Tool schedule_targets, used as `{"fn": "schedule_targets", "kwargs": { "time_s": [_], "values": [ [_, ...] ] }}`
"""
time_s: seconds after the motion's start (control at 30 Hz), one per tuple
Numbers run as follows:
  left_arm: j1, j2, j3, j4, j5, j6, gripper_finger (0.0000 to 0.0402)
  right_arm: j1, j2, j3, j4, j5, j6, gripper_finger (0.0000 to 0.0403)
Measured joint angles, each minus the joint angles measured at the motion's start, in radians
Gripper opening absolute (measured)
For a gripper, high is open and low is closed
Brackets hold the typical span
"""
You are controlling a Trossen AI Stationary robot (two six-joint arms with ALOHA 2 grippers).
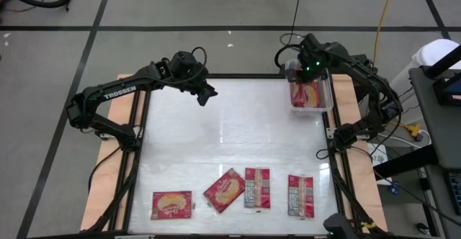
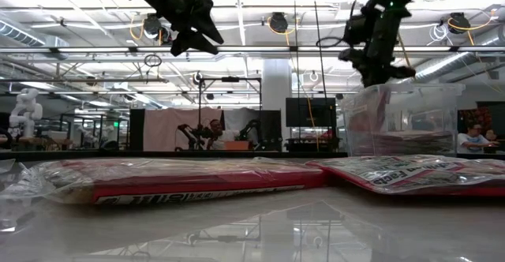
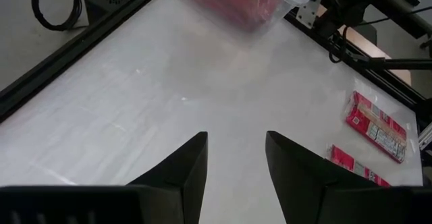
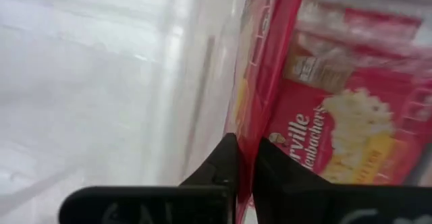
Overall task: Sort popcorn bags into baskets
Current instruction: Adjust the red popcorn bag in the transparent container
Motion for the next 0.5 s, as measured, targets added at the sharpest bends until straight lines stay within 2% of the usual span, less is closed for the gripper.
{"fn": "schedule_targets", "kwargs": {
  "time_s": [0.2, 0.37, 0.5],
  "values": [
    [0.0, 0.0, 0.0, 0.0, 0.0, 0.006, 0.0152, -0.01, -0.033, 0.128, -0.215, 0.152, -0.031, 0.0006],
    [0.0, 0.0, 0.0, 0.028, 0.0, 0.013, 0.0152, -0.028, -0.05, 0.141, -0.352, 0.193, -0.046, 0.0006],
    [0.0, 0.0, 0.0, 0.06, -0.001, 0.021, 0.0152, -0.028, -0.05, 0.128, -0.351, 0.209, -0.047, 0.0006]
  ]
}}
